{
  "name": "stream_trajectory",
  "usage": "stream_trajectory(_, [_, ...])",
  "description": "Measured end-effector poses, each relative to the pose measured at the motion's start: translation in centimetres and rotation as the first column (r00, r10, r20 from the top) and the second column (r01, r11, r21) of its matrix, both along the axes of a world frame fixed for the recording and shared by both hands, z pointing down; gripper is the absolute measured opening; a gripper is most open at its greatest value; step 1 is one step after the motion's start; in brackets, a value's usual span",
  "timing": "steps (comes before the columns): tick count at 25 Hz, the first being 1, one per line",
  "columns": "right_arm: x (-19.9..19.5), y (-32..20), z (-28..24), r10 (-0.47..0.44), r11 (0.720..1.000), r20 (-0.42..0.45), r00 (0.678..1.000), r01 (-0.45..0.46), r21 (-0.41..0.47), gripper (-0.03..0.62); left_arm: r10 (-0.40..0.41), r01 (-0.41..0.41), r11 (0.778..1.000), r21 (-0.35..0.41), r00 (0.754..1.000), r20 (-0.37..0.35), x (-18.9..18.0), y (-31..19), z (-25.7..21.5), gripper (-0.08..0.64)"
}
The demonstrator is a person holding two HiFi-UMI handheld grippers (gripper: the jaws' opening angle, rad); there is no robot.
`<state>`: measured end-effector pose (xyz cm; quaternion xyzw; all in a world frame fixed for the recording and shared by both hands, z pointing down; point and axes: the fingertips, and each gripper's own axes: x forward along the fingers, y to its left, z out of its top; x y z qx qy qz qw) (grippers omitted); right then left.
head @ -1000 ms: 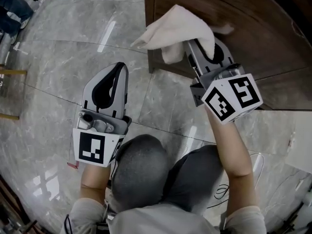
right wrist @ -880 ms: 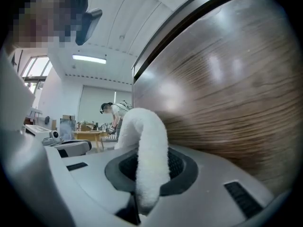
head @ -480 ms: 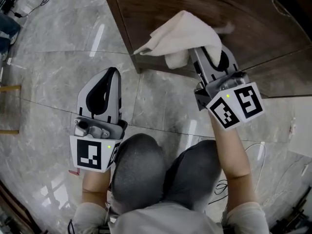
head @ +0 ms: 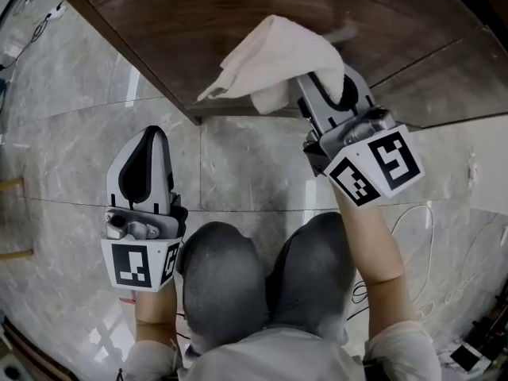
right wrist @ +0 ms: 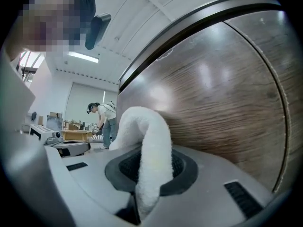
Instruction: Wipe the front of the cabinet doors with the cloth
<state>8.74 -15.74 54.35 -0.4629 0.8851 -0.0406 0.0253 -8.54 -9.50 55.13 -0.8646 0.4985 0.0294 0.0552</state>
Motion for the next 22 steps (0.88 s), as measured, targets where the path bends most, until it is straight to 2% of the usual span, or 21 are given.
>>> stream_trajectory(7, [4.9,0.2,-0.5,0.081,0.997,0.024,0.996,-0.081,0.002,0.069,0.036,-0.036,0.999,-0.009,0.999,0.005,2.7,-1.0,0.0,0.018])
stream_trajectory(13, [9.0,1.0,-0.7,0.149,0.989,0.050,0.988,-0.149,-0.001,0.069,0.024,-0.024,1.000,0.000,1.000,0.019,2.2,-0.6,-0.6,0.018])
stream_trajectory(22, [15.2,2.2,0.1,0.247,0.969,0.071,0.966,-0.248,0.006,0.069,0.002,-0.002,1.000,-0.003,0.996,0.086,2.0,0.4,-0.3,0.018])
